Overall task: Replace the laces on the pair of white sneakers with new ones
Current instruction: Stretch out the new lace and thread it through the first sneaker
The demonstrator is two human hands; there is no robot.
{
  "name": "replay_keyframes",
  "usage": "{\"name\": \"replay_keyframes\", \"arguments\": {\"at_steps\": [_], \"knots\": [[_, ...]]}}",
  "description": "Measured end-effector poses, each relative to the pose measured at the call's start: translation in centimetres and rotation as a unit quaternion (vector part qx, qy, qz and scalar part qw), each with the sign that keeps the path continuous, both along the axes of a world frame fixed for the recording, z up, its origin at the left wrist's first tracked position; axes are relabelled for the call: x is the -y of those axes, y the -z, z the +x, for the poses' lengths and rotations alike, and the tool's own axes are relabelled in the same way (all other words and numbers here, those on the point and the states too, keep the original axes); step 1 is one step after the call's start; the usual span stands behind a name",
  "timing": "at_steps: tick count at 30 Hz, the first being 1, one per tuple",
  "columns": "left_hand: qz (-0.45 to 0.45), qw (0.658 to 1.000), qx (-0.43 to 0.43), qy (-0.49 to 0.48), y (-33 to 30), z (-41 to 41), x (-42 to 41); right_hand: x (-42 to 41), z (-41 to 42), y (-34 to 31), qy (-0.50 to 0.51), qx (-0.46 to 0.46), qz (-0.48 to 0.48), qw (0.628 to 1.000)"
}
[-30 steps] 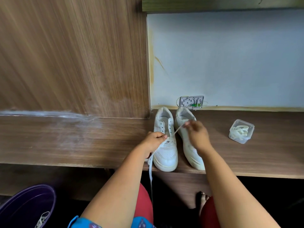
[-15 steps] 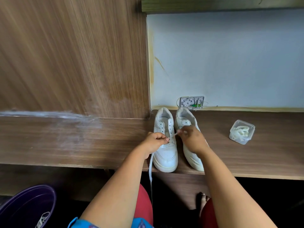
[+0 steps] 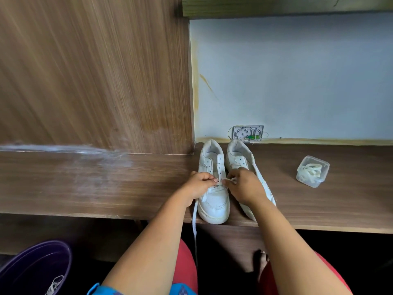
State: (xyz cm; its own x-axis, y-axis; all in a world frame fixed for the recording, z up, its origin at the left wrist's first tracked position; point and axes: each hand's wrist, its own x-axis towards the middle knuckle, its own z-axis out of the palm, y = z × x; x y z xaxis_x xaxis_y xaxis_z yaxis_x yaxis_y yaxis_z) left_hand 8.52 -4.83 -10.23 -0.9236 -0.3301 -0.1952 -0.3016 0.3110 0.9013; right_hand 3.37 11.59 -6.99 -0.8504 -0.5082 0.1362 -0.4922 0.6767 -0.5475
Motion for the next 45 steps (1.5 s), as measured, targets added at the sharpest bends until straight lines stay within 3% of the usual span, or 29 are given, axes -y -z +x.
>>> {"name": "replay_keyframes", "arguments": {"at_steps": [2, 3, 4, 6, 7, 8, 9, 10, 12, 13, 14, 16, 20, 24, 30, 32, 36, 38, 42, 45], "knots": [[0.002, 1.0, -0.001, 0.004, -0.1, 0.1, 0.0, -0.1, -0.4, -0.3, 0.026, 0.008, -0.097, 0.995], [0.002, 1.0, -0.002, 0.006, -0.2, 0.1, 0.0, -0.4, -0.6, -0.8, 0.066, 0.041, -0.201, 0.976], [0.001, 1.0, 0.001, 0.007, -0.2, 0.1, 0.0, -0.7, -0.8, -1.5, 0.118, 0.092, -0.344, 0.927], [-0.001, 1.0, 0.007, 0.008, -0.4, 0.2, 0.0, -1.6, -1.1, -3.1, 0.18, 0.19, -0.591, 0.763], [-0.001, 1.0, 0.007, 0.008, -0.4, 0.2, -0.1, -2.0, -1.1, -3.6, 0.183, 0.214, -0.648, 0.708], [0.0, 1.0, 0.006, 0.007, -0.4, 0.2, -0.1, -2.1, -1.1, -3.7, 0.183, 0.226, -0.656, 0.696], [0.001, 1.0, 0.005, 0.006, -0.5, 0.3, -0.1, -1.9, -1.0, -3.7, 0.177, 0.232, -0.629, 0.72], [0.001, 1.0, 0.005, 0.006, -0.6, 0.4, -0.2, -1.5, -0.8, -3.5, 0.171, 0.215, -0.56, 0.782], [0.001, 1.0, 0.0, 0.008, -0.8, 0.6, -0.3, -0.7, -0.4, -1.8, 0.12, 0.109, -0.321, 0.933], [0.001, 1.0, -0.003, 0.008, -0.9, 0.7, -0.3, -0.4, -0.1, -1.0, 0.083, 0.05, -0.195, 0.976], [0.0, 1.0, -0.008, 0.007, -1.0, 0.7, -0.4, -0.1, 0.0, -0.3, 0.049, 0.009, -0.095, 0.994], [-0.004, 0.999, -0.034, 0.008, -1.3, 0.9, -0.2, 0.3, 0.4, 0.0, 0.022, -0.024, -0.017, 0.999], [-0.053, 0.995, -0.077, -0.016, -1.4, 1.7, 0.6, 0.1, -0.1, 0.0, 0.032, -0.02, -0.017, 0.999], [-0.166, 0.985, -0.017, 0.039, -1.3, 2.3, 1.6, 0.2, -0.2, 0.4, 0.022, -0.027, -0.039, 0.999], [-0.229, 0.971, 0.018, 0.064, -2.3, 2.4, 1.6, 0.3, 0.3, 0.3, 0.041, -0.077, 0.046, 0.995], [-0.208, 0.976, 0.03, 0.057, -2.6, 2.5, 1.4, 0.3, 0.5, 0.1, 0.047, -0.068, 0.061, 0.995], [-0.036, 0.999, 0.027, 0.02, -2.5, 2.3, 1.1, 0.6, 1.0, -0.2, 0.045, -0.05, 0.059, 0.996], [-0.029, 0.999, 0.04, 0.021, -2.4, 2.2, 1.0, 0.7, 1.1, -0.2, 0.05, -0.055, 0.046, 0.996], [-0.146, 0.988, -0.001, 0.04, -2.6, 2.3, 1.1, 1.2, 1.2, 0.1, 0.026, -0.04, 0.035, 0.998], [-0.246, 0.968, -0.035, 0.039, -3.0, 2.4, 1.2, 1.4, 1.3, 0.1, 0.023, 0.062, -0.046, 0.997]]}}
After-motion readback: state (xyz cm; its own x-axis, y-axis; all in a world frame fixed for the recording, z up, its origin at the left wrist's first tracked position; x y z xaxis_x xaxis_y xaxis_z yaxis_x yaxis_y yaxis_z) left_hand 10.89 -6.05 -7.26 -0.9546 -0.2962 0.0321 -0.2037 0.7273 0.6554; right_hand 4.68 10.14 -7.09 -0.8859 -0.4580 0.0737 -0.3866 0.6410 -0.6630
